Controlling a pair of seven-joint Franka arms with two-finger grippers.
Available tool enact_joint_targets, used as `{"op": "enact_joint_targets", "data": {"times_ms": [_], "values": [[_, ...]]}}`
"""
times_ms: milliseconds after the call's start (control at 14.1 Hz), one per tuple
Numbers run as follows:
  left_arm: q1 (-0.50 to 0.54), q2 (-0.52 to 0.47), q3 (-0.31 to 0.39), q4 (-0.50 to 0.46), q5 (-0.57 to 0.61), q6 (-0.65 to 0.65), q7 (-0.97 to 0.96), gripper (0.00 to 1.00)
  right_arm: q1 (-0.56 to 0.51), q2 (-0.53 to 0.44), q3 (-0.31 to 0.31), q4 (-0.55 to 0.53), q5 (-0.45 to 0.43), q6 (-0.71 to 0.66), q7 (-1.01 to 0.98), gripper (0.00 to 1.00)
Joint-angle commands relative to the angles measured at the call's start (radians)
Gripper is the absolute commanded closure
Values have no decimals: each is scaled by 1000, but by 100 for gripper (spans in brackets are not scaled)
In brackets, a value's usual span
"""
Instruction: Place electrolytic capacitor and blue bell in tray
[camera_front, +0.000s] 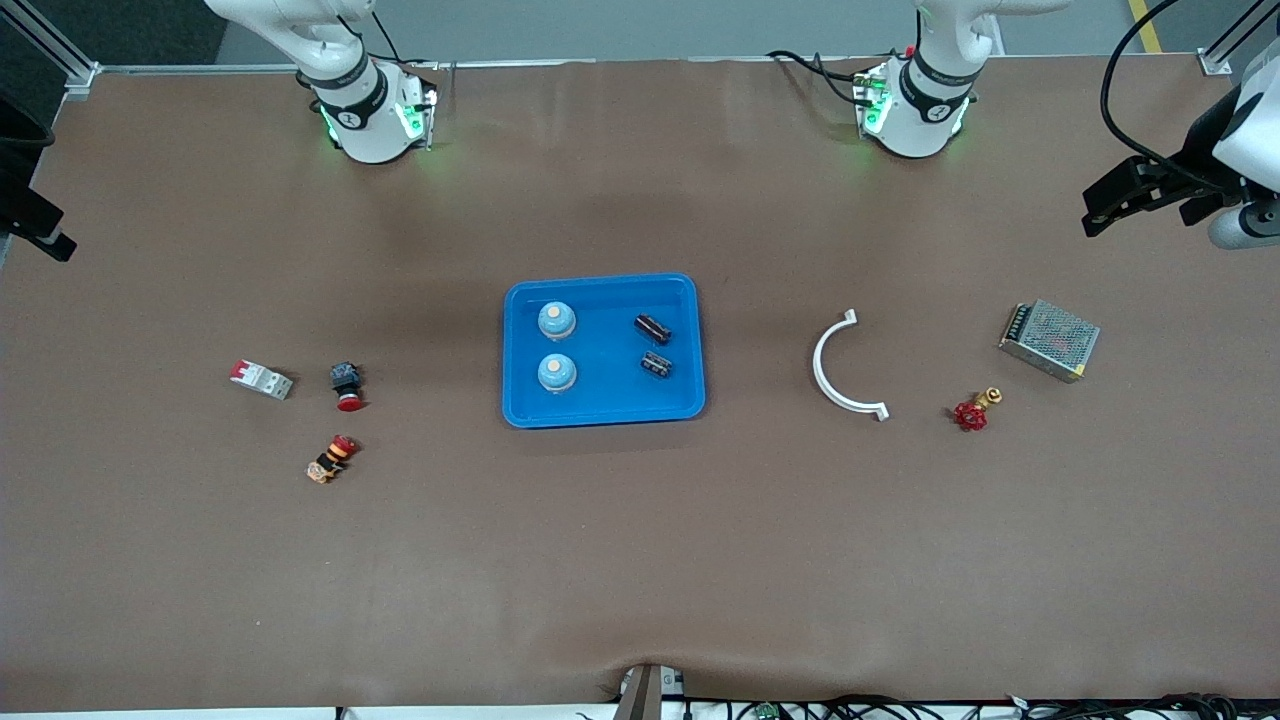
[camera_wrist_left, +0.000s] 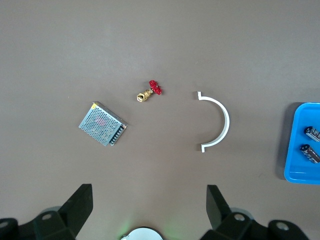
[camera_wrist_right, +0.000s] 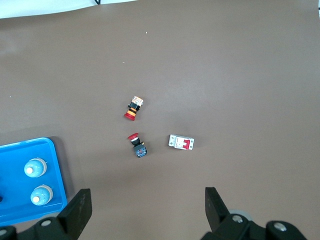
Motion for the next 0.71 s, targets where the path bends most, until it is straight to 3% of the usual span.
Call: {"op": "enact_joint_targets", "data": {"times_ms": [0,639], "values": [[6,-13,0,3,-10,-13,20,0,20,52,-6,63,-2,-27,16,0],[7,-11,4,18,-5,-13,17,0,23,83,21,53,29,-70,59,0]]}}
